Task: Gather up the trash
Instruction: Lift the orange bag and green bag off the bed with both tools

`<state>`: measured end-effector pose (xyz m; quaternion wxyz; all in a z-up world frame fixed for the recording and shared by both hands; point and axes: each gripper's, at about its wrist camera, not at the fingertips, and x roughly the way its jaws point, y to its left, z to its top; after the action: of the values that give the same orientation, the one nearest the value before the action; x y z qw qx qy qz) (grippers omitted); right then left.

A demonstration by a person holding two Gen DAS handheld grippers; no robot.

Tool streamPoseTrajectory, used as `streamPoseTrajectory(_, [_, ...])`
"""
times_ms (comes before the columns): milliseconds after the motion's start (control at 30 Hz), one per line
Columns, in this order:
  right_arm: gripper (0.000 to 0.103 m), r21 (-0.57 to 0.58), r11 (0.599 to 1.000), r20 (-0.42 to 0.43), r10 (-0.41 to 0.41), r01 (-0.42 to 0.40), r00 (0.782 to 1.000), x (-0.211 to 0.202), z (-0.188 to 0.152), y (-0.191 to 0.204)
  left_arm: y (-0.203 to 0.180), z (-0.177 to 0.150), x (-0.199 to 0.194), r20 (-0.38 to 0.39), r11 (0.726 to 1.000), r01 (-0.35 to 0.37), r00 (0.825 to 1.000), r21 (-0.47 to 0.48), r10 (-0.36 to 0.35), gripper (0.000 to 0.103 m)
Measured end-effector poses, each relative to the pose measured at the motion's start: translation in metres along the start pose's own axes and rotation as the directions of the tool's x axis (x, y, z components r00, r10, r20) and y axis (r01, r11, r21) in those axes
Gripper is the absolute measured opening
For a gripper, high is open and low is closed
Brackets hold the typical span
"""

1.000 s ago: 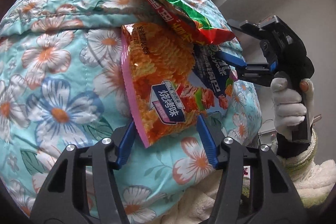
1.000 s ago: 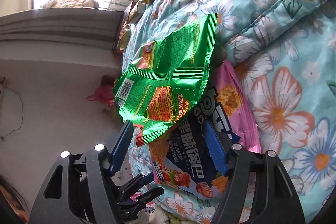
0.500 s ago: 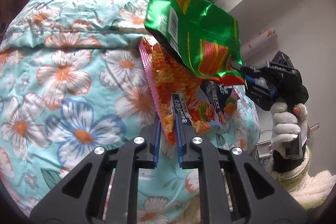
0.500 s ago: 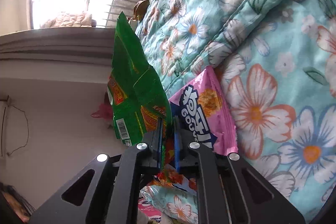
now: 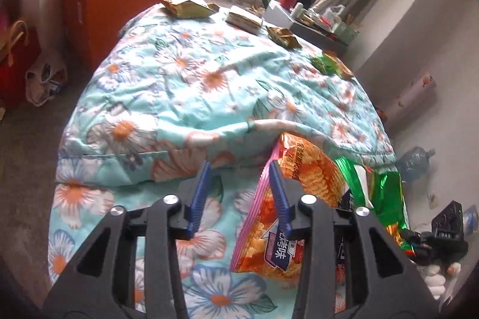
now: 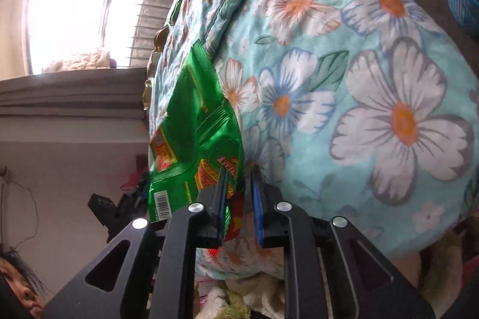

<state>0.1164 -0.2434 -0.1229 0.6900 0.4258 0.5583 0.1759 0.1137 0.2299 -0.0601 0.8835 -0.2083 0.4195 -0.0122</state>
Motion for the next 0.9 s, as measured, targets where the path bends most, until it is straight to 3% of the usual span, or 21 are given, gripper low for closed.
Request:
streamPoseTrajectory(33, [0.049, -0.05, 0.998, 0.02, -0.037, 0.038, 0.999, -0.008, -0.001, 0.004, 0.006, 0.003, -0.002, 0.009, 1.0, 0.004, 1.0, -0.015, -0.004, 0.043])
streamPoseTrajectory(133, [0.05, -0.225, 0.96, 0.118, -0.141, 0.165, 0.983, -0.033, -0.004, 0.025, 0.012, -0.008, -0.015, -0.008, 0.999, 0.032, 0.999, -0.025, -0.032, 0.043])
streamPoseTrajectory(200, [0.052, -0.324, 0.922, 0.176, -0.16, 0.211, 0.971, -0.045, 0.003, 0.043, 0.007, -0.022, -0.017, -0.063, 0.997, 0.07, 0.995, -0.009, -0.071, 0.043])
streamPoseTrajectory(300, [0.06, -0.465, 0.859, 0.201, -0.135, 0.216, 0.97, -0.048, 0.016, 0.079, -0.002, -0.051, -0.016, -0.203, 0.981, 0.196, 0.96, -0.005, -0.193, 0.043])
streamPoseTrajectory(367, [0.07, -0.585, 0.788, 0.172, -0.111, 0.192, 0.979, -0.037, 0.021, 0.11, -0.012, -0.071, -0.012, -0.268, 0.965, 0.262, 0.929, -0.007, -0.254, 0.043])
streamPoseTrajectory(500, [0.078, -0.774, 0.63, -0.014, -0.121, 0.066, 0.993, 0.017, 0.027, 0.154, -0.032, -0.095, -0.005, -0.329, 0.95, 0.312, 0.899, 0.019, -0.289, 0.043])
streamPoseTrajectory(600, [0.078, -0.838, 0.545, -0.108, -0.219, 0.029, 0.97, 0.065, 0.039, 0.166, -0.041, -0.102, 0.0, -0.34, 0.944, 0.331, 0.89, 0.019, -0.305, 0.043])
streamPoseTrajectory(667, [0.078, -0.859, 0.512, -0.132, -0.284, 0.034, 0.95, 0.088, 0.046, 0.164, -0.043, -0.103, 0.001, -0.339, 0.942, 0.334, 0.889, 0.018, -0.309, 0.043])
streamPoseTrajectory(733, [0.078, -0.865, 0.501, -0.192, -0.32, -0.007, 0.928, 0.112, 0.057, 0.163, -0.042, -0.102, 0.004, -0.333, 0.94, 0.341, 0.887, 0.001, -0.321, 0.043])
streamPoseTrajectory(900, [0.078, -0.768, 0.612, -0.434, -0.279, -0.19, 0.856, 0.143, 0.075, 0.147, -0.027, -0.099, 0.019, -0.324, 0.918, 0.379, 0.859, -0.118, -0.396, 0.043])
